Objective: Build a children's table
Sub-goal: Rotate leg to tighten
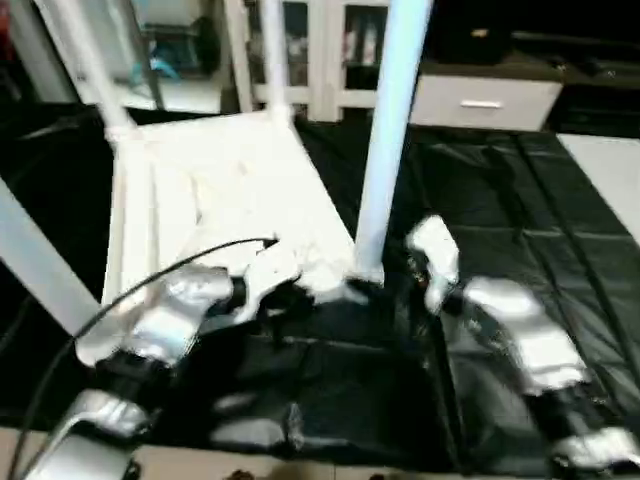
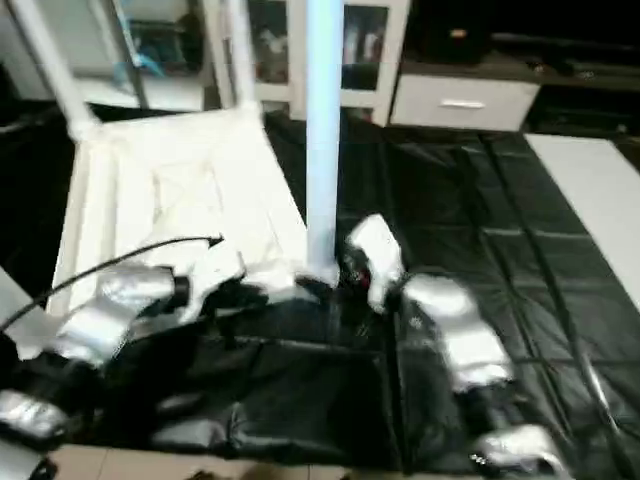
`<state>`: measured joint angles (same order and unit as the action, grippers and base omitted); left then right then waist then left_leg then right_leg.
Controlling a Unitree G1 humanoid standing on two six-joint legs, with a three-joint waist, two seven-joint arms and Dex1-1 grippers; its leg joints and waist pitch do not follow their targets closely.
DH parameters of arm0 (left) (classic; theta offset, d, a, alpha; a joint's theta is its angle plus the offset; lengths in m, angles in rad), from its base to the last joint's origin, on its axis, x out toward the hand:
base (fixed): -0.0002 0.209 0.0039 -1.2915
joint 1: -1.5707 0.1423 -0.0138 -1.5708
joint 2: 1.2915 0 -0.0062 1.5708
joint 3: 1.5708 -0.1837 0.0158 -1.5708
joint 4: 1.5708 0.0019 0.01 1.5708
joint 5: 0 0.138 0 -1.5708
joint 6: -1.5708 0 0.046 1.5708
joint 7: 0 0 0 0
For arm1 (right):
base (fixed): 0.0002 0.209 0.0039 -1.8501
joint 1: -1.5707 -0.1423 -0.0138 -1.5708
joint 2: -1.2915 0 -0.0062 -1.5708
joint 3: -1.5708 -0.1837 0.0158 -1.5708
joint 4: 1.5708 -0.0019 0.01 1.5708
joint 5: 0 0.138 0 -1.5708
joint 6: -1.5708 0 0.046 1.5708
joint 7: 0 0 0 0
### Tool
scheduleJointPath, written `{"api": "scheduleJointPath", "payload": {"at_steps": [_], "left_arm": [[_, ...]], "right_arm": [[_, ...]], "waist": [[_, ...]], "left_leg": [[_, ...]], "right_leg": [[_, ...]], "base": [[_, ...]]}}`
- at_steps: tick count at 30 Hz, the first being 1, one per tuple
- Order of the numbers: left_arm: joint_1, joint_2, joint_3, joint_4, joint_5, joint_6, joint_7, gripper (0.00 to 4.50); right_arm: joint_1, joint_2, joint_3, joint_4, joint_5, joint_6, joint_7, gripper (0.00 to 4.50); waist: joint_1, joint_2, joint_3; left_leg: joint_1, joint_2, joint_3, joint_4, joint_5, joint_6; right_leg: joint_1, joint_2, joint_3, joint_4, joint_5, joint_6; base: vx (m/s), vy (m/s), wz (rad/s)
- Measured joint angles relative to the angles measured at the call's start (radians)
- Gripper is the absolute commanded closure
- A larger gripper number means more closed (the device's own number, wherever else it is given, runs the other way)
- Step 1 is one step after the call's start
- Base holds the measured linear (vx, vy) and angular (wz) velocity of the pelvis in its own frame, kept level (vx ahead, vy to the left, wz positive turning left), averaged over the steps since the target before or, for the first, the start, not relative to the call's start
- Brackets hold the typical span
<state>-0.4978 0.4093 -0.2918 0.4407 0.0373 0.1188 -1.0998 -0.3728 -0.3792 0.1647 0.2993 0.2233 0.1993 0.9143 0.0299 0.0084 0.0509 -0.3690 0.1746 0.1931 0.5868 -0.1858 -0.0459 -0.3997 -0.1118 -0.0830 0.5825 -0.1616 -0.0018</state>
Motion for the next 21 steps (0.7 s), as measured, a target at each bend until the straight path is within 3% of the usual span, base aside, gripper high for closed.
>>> {"api": "scheduleJointPath", "payload": {"at_steps": [7, 12, 21], "left_arm": [[0.036, 0.046, 0.000, -0.080, -0.044, 0.039, -0.097, 4.50], [0.051, 0.051, -0.004, -0.111, -0.045, 0.061, -0.109, 4.50], [0.054, 0.054, -0.008, -0.123, -0.045, 0.082, -0.110, 4.50]], "right_arm": [[0.002, -0.058, 0.034, -0.011, -0.005, 0.015, 0.097, 0.23], [-0.007, -0.047, 0.046, 0.011, -0.021, 0.005, 0.118, 0.23], [-0.019, -0.033, 0.049, 0.036, -0.020, 0.005, 0.150, 1.02]], "waist": [[0.017, -0.001, 0.000], [0.017, -0.002, 0.001], [0.009, -0.005, 0.001]], "left_leg": [[-0.004, 0.001, 0.006, 0.000, -0.001, 0.009], [-0.004, 0.001, 0.007, 0.004, -0.003, 0.007], [-0.004, 0.000, 0.008, 0.008, -0.004, 0.004]], "right_leg": [[-0.009, 0.003, 0.013, 0.013, -0.016, 0.002], [-0.008, 0.003, 0.016, 0.014, -0.016, 0.002], [-0.007, 0.003, 0.019, 0.014, -0.014, -0.001]], "base": [[0.048, -0.009, 0.01], [0.000, 0.000, 0.00], [0.000, 0.000, 0.00]]}}
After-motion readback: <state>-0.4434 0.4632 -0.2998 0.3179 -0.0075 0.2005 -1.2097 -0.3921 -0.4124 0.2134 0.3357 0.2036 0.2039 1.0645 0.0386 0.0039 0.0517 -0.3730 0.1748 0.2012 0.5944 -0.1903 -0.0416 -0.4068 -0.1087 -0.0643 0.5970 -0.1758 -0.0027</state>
